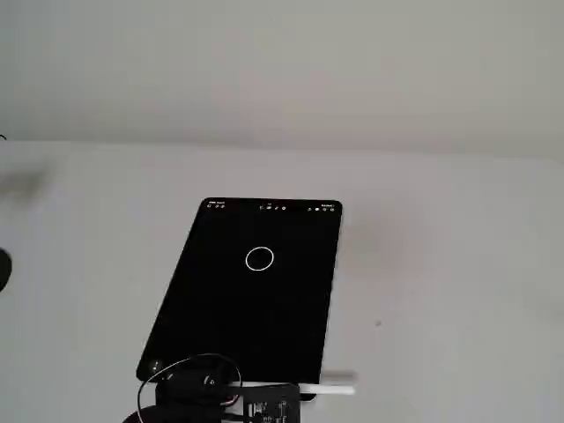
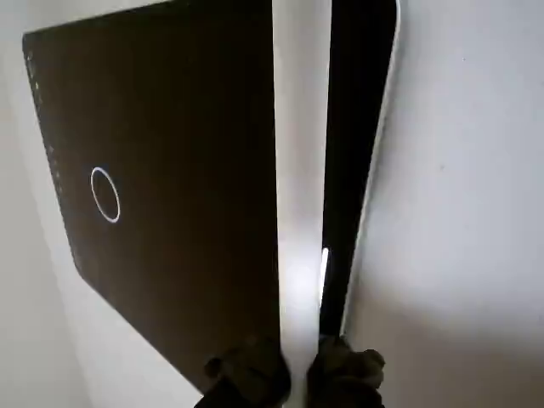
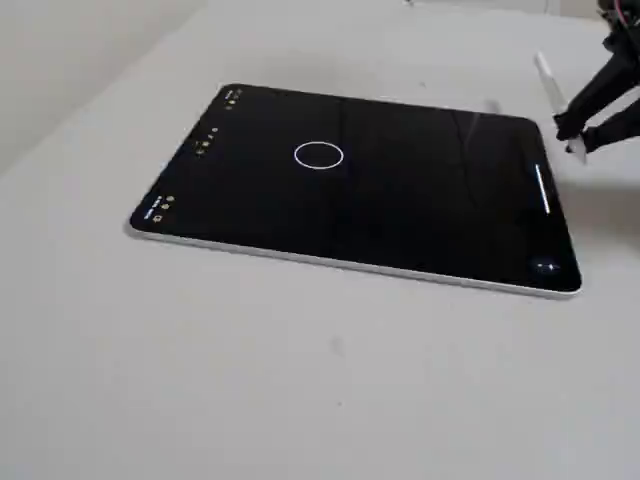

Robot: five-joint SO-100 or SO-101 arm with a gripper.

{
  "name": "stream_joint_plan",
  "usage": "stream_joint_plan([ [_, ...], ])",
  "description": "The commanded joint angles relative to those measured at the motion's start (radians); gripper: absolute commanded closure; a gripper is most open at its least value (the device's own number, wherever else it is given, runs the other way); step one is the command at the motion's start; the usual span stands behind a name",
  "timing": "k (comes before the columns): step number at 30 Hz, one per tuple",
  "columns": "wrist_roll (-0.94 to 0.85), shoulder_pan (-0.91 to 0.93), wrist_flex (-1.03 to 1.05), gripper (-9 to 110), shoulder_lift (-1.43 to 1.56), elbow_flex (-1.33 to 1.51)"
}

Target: Draw 2 dots in a circle representing the eyes of a stickman

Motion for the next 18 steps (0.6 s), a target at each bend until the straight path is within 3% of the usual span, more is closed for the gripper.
stream_joint_plan([
  [1, -0.005, 0.031, 0.031, 101, 0.009, -0.103],
  [6, -0.006, 0.037, 0.029, 101, 0.009, -0.092],
  [9, -0.098, -0.018, 0.034, 101, 0.009, -0.087],
  [18, -0.089, 0.026, 0.009, 101, 0.009, -0.081],
])
